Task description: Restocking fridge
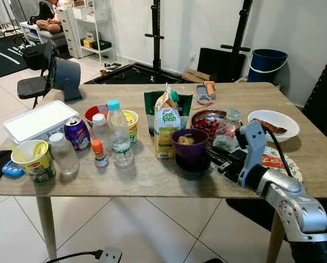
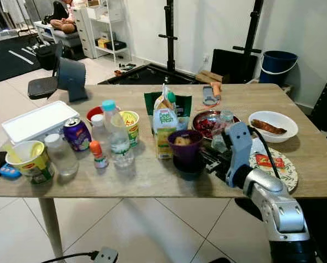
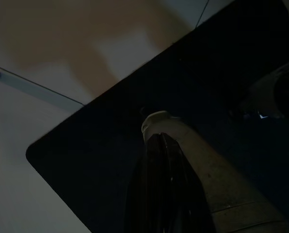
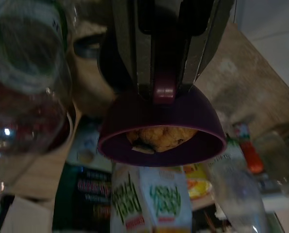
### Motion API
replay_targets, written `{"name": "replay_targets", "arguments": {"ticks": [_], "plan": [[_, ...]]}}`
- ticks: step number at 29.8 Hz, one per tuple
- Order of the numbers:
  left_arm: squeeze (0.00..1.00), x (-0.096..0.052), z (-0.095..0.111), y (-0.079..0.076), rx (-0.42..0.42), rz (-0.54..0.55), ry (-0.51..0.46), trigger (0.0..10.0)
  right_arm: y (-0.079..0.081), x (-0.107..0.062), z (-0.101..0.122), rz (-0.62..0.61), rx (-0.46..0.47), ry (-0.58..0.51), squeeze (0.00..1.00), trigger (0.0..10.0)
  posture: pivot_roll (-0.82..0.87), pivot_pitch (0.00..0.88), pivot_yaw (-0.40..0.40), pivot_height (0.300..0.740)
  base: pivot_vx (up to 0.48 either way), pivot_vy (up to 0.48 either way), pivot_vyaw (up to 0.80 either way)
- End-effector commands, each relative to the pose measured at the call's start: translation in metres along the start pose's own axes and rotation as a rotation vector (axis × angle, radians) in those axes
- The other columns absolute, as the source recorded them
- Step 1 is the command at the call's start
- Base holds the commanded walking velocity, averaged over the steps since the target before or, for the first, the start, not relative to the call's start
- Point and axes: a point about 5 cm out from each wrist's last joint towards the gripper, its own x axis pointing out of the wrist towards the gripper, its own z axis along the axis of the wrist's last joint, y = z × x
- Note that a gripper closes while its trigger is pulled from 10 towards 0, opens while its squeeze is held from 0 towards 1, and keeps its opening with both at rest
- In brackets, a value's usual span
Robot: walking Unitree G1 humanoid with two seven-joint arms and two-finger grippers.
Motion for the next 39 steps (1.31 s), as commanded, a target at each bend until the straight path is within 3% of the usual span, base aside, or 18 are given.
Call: {"name": "replay_targets", "arguments": {"ticks": [1, 6, 10, 18, 25, 30, 33, 34, 35, 36, 39], "plan": [[0.00, -0.001, -0.005, 0.001, 0.011, 0.001, 0.019, 10.0, 0.002, -0.002, 0.007, 0.019, -0.008, -0.062, 0.00, 0.0, -0.13, 0.000, 0.030, 0.740, 0.000, 0.000, 0.00], [0.00, -0.001, -0.005, 0.001, 0.012, 0.002, 0.021, 10.0, 0.003, -0.005, 0.008, 0.048, 0.005, -0.110, 0.00, 0.0, -0.13, 0.000, 0.030, 0.740, 0.000, 0.000, 0.00], [0.00, -0.001, -0.005, 0.001, 0.012, 0.000, 0.021, 10.0, 0.008, -0.017, 0.014, 0.139, 0.046, -0.214, 0.00, 0.0, -0.13, 0.000, 0.030, 0.740, 0.000, 0.000, 0.00], [0.00, -0.001, -0.005, 0.001, 0.014, -0.001, 0.021, 10.0, 0.019, -0.028, 0.011, 0.259, 0.060, -0.235, 0.00, 0.0, -0.13, 0.000, 0.032, 0.740, 0.000, 0.000, 0.00], [0.00, -0.001, -0.005, 0.001, 0.018, -0.001, 0.021, 10.0, 0.044, -0.056, -0.004, 0.543, 0.148, -0.189, 0.00, 0.0, -0.14, 0.000, 0.036, 0.740, 0.000, 0.000, 0.00], [0.00, -0.001, -0.005, 0.001, 0.022, -0.002, 0.023, 10.0, 0.047, -0.062, -0.011, 0.588, 0.157, -0.147, 0.00, 0.0, -0.14, 0.000, 0.042, 0.740, 0.000, 0.000, 0.00], [0.00, -0.001, -0.005, 0.001, 0.029, -0.004, 0.023, 10.0, 0.050, -0.068, -0.026, 0.598, 0.148, -0.043, 0.00, 0.0, -0.14, 0.000, 0.042, 0.740, 0.000, 0.000, 0.00], [0.00, -0.001, -0.005, 0.001, 0.029, -0.004, 0.023, 10.0, 0.048, -0.067, -0.029, 0.576, 0.145, -0.031, 0.00, 4.7, -0.14, 0.000, 0.040, 0.740, 0.000, 0.000, 0.00], [0.00, -0.001, -0.005, 0.001, 0.029, -0.004, 0.023, 10.0, 0.048, -0.067, -0.029, 0.576, 0.145, -0.031, 0.00, 4.7, -0.14, 0.000, 0.040, 0.740, 0.000, 0.000, 0.00], [0.00, -0.001, -0.005, 0.001, 0.030, -0.004, 0.023, 10.0, 0.045, -0.066, -0.030, 0.552, 0.141, -0.038, 0.00, 10.0, -0.14, 0.000, 0.040, 0.740, 0.000, 0.000, 0.00], [0.00, -0.001, -0.005, 0.001, 0.032, -0.006, 0.024, 10.0, 0.047, -0.066, -0.024, 0.561, 0.146, -0.088, 0.00, 10.0, -0.14, 0.000, 0.040, 0.740, 0.000, 0.000, 0.00]]}}
